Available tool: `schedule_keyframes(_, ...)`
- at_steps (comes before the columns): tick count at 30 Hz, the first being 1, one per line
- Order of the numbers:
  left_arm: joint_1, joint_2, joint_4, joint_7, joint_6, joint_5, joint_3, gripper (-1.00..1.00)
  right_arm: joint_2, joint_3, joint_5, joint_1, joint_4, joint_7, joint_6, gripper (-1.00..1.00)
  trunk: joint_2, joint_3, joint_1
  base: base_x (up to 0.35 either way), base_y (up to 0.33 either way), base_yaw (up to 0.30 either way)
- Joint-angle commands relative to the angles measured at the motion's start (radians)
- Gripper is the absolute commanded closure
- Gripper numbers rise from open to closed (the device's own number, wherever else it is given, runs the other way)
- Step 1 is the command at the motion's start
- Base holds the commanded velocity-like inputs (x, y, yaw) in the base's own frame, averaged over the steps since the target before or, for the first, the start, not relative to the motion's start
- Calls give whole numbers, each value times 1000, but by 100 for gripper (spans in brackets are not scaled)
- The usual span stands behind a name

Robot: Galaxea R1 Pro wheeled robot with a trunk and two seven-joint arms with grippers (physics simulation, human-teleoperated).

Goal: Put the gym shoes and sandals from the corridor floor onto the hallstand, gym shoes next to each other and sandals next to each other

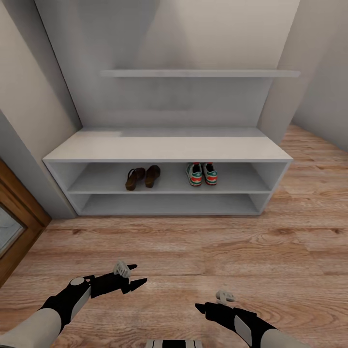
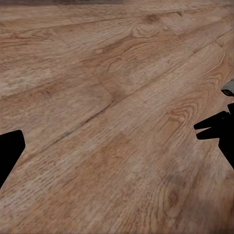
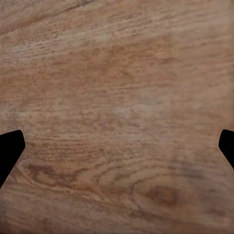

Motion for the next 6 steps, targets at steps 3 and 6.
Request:
schedule_keyframes(3, -1, 1, 1, 0, -4, 9, -8, -100, 0, -7, -7, 0, -1, 3, 9, -100, 0, -1, 0, 0, 0, 0)
schedule_keyframes(6, -1, 2, 1, 0, -4, 9, -8, -100, 0, -7, -7, 0, 0, 3, 9, -100, 0, -1, 0, 0, 0, 0)
